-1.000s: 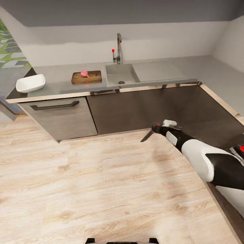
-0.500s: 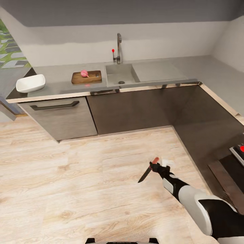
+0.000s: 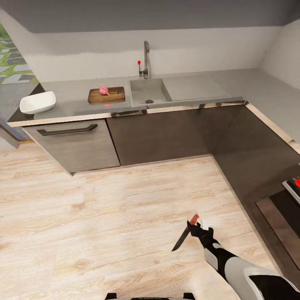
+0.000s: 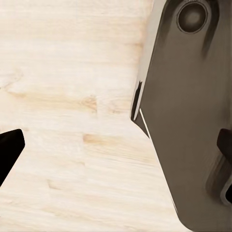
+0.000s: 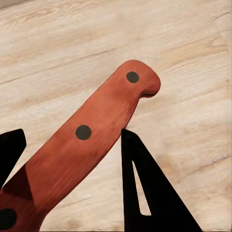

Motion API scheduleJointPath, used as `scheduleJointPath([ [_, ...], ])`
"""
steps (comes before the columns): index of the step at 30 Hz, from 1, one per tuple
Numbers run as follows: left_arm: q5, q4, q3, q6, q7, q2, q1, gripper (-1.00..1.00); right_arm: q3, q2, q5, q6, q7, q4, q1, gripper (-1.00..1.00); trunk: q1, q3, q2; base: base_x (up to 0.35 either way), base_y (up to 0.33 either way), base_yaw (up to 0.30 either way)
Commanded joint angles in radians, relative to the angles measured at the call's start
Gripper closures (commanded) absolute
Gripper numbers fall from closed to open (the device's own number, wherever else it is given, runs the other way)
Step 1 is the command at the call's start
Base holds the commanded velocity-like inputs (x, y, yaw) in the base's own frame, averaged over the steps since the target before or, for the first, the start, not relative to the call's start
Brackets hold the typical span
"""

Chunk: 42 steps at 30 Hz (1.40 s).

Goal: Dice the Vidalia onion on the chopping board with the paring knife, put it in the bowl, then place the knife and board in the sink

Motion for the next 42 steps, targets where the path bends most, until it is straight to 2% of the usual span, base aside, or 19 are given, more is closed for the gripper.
scheduleJointPath([
  [1, 0.004, 0.001, -0.004, -0.003, 0.003, 0.0, 0.0, -1.0, 0.001, -0.001, -0.01, -0.004, 0.008, 0.001, 0.005, 1.0, 0.0, -0.001, -0.001, 0.0, 0.0, 0.0],
  [6, 0.004, 0.0, -0.004, -0.003, 0.003, -0.001, 0.0, -1.0, 0.001, 0.001, -0.01, -0.006, 0.008, 0.001, 0.03, 1.0, 0.0, 0.006, -0.001, 0.0, 0.0, 0.0],
  [21, 0.002, 0.002, -0.004, -0.003, 0.003, 0.0, 0.0, -1.0, 0.001, -0.002, -0.008, -0.005, 0.007, 0.002, 0.045, 1.0, 0.0, 0.014, -0.001, 0.0, 0.0, 0.0],
  [25, 0.002, 0.004, -0.005, -0.003, 0.003, 0.0, 0.0, -1.0, 0.004, -0.002, -0.007, -0.025, 0.005, 0.001, 0.094, 1.0, 0.0, 0.015, -0.001, 0.0, 0.0, 0.0],
  [33, 0.002, 0.002, -0.004, -0.003, 0.003, 0.0, 0.0, -1.0, 0.002, -0.004, -0.008, -0.027, 0.005, 0.001, 0.107, 1.0, 0.0, 0.024, -0.001, 0.0, 0.0, 0.0],
  [42, 0.002, 0.003, -0.004, -0.003, 0.002, 0.0, 0.0, -1.0, 0.002, -0.028, -0.008, -0.039, 0.005, 0.0, 0.108, 1.0, 0.0, 0.038, -0.001, 0.0, 0.0, 0.0],
])
